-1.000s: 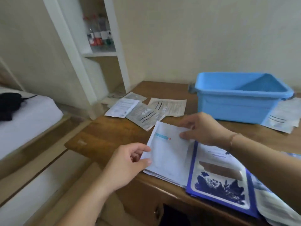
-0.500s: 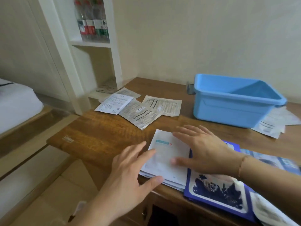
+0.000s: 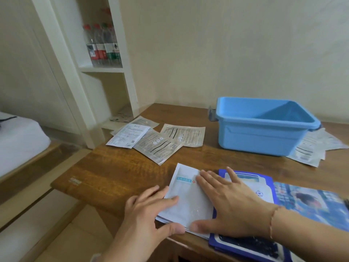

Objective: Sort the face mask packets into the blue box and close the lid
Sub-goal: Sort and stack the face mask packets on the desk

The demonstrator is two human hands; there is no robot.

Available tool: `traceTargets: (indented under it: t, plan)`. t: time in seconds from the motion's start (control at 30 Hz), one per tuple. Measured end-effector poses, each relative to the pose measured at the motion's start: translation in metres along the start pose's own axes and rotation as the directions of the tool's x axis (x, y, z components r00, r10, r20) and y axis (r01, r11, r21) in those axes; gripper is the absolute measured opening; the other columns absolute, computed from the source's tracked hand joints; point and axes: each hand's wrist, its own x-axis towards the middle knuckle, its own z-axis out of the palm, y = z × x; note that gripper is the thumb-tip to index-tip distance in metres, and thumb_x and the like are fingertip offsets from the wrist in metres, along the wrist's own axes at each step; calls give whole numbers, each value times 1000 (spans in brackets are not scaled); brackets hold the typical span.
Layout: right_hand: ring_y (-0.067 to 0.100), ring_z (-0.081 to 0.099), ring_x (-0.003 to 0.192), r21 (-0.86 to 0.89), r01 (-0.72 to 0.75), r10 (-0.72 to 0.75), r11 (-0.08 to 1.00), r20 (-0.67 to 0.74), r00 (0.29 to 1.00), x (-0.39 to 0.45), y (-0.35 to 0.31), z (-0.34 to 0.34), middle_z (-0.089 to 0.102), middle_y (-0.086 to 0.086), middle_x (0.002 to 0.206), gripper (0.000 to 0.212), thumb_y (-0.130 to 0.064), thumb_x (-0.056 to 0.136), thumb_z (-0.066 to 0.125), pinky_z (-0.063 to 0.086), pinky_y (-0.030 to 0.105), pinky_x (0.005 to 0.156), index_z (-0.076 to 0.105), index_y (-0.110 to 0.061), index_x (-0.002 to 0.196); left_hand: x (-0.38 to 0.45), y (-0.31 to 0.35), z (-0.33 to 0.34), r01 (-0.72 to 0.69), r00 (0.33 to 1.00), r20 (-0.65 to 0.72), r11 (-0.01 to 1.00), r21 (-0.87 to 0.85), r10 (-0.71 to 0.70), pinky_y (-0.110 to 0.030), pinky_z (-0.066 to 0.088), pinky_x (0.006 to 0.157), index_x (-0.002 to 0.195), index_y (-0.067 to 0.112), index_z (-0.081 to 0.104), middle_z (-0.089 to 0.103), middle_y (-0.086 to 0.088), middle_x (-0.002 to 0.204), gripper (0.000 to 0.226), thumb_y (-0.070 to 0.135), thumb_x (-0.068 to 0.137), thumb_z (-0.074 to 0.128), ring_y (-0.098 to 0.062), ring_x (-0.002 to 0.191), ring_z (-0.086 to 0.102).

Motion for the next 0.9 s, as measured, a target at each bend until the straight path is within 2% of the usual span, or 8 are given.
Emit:
traceTargets:
  t: [0.1, 0.17, 0.23, 0.33, 0.43, 0.57, 0.8, 0.9]
  plan:
    - [10, -4, 150, 21, 1, -1, 1000, -6, 1000, 0, 0, 1, -6, -4, 164, 118, -93, 69, 31, -12, 48, 119, -5, -21, 155, 1, 6, -15, 18, 988, 155, 999, 48, -26, -18, 11, 105, 126, 57, 53, 19, 47, 133, 94, 104, 48, 28, 27, 127, 8]
    - [9, -4, 149, 58, -10, 9, 998, 6, 1000, 0, 0, -3, -5, -6, 164, 118, -93, 68, 34, -11, 47, 119, -2, -23, 155, 10, 8, -34, 57, 976, 211, 998, -15, -53, -15, 22, 108, 127, 55, 53, 29, 46, 134, 78, 93, 60, 45, 27, 125, 19]
    - [7, -5, 149, 102, -22, 20, 995, 25, 1000, 0, 0, -8, -3, -9, 163, 117, -93, 66, 35, -8, 47, 120, 1, -27, 155, 33, -1, -49, 75, 990, 123, 993, -89, -64, -22, 34, 111, 130, 47, 55, 45, 35, 137, 62, 77, 76, 54, 18, 126, 35]
    - [6, -12, 148, 175, -24, 30, 984, -31, 999, 5, -7, -12, -4, -16, 162, 111, -96, 60, 19, -6, 46, 121, 9, -36, 152, 86, -37, -62, 158, 987, 15, 975, 159, -163, -31, 24, 117, 146, 35, 40, 33, 16, 155, 62, 62, 91, 50, -1, 141, 27]
    - [4, -15, 147, 227, -41, 71, 973, -126, 989, 9, -19, -12, -5, -21, 160, 116, -92, 46, -2, -3, 42, 121, 16, -42, 148, 126, -83, -63, 254, 945, 92, 880, 402, -315, -49, 9, 122, 156, 28, 16, 6, 8, 165, 78, 68, 93, 36, -17, 152, 2]
    - [0, -15, 145, 234, -46, 89, 971, -177, 980, 8, -21, -14, -5, -25, 159, 119, -94, 44, -17, -1, 38, 122, 18, -46, 147, 125, -100, -64, 310, 881, 195, 838, 449, -431, -62, -2, 118, 157, 32, 6, 0, 12, 165, 83, 78, 89, 21, -17, 152, -3]
    - [0, -5, 147, 225, 40, 12, 973, -226, 974, 27, -38, -33, 7, -26, 158, 107, -94, 55, -6, 7, 33, 122, 22, -46, 147, -1, -70, -77, 144, 955, 155, 851, 506, -253, -51, -1, 119, 155, 39, 10, 3, 21, 162, 92, 87, 77, 4, -9, 150, 4]
    - [1, 0, 147, 249, 158, -115, 955, -178, 977, 42, -60, -45, 11, -25, 158, 81, -82, 77, 28, 11, 33, 122, 21, -44, 148, -56, -69, -69, 53, 995, 47, 838, 543, -94, -54, 23, 104, 140, 30, 46, 49, 8, 147, 82, 86, 83, 25, -20, 130, 50]
